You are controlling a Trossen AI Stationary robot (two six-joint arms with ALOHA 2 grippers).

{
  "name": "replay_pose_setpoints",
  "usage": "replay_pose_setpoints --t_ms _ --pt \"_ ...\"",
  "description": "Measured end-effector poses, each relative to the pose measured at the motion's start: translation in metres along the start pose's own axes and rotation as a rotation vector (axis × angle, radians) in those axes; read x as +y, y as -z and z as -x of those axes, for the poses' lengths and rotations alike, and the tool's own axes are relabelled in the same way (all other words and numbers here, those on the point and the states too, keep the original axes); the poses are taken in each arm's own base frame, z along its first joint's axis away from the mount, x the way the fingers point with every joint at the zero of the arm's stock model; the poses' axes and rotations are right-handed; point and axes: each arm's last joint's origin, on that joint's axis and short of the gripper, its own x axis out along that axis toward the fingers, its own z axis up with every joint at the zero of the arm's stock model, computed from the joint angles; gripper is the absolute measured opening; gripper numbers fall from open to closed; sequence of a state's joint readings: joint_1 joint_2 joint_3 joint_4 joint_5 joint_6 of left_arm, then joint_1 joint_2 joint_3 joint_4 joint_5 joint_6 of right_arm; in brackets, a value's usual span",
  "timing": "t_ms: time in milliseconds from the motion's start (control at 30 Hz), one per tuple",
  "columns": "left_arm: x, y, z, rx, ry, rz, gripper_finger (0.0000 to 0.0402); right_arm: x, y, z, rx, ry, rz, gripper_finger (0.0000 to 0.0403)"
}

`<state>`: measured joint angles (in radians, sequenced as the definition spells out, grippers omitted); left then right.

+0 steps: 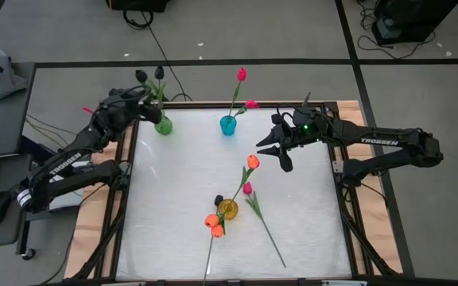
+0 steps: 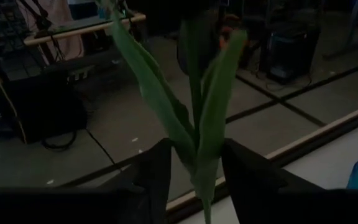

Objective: Sort flowers into vase by color
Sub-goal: Put the pink flower into the blue vase

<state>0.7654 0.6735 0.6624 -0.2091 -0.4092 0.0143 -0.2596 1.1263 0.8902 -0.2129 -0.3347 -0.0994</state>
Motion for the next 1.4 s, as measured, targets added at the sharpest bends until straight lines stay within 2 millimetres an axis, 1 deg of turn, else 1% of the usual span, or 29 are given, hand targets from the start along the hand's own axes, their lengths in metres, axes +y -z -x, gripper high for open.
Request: replay_pose_setpoints --t_ms 233,300,433,533,667,767,867,1000,1100,1233,1400 --pt "0.001 0.006 0.001 0.058 -0.041 -0.040 0.0177 0.000 0.000 0.000 0.004 0.000 -0.001 0.0117" --pt "0.002 0.008 0.002 0.102 -0.043 -0.066 0.0187 0.000 0.001 0.000 0.010 -0.001 -0.004 0.0117" --pt "0.005 0.004 0.009 0.173 -0.054 -0.106 0.0213 0.000 0.002 0.000 0.020 -0.002 -0.007 0.0117" --pt "0.009 -0.003 0.016 0.219 -0.054 -0.128 0.0229 0.000 0.002 0.000 0.021 -0.002 -0.007 0.0117" --pt "0.015 -0.015 0.031 0.297 -0.055 -0.119 0.0241 0.000 0.002 0.000 0.021 -0.002 -0.003 0.0117" --pt "0.019 -0.019 0.044 0.387 -0.008 -0.085 0.0242 0.000 0.002 0.000 0.021 -0.002 -0.002 0.0117" --pt "0.019 -0.020 0.056 0.482 0.080 0.000 0.0243 0.000 0.002 0.000 0.020 -0.002 -0.002 0.0117" --pt "0.012 -0.012 0.063 0.628 0.257 0.129 0.0243 0.000 0.002 0.000 0.020 -0.002 -0.001 0.0117" --pt "0.004 -0.002 0.066 0.728 0.387 0.174 0.0243 0.000 0.002 0.000 0.022 -0.002 -0.001 0.0117" --pt "-0.009 0.013 0.065 0.800 0.454 0.186 0.0243 0.000 0.003 0.000 0.030 -0.003 -0.003 0.0117" --pt "-0.028 0.031 0.062 0.833 0.529 0.205 0.0243 0.000 0.003 0.000 0.031 -0.001 -0.003 0.0117"
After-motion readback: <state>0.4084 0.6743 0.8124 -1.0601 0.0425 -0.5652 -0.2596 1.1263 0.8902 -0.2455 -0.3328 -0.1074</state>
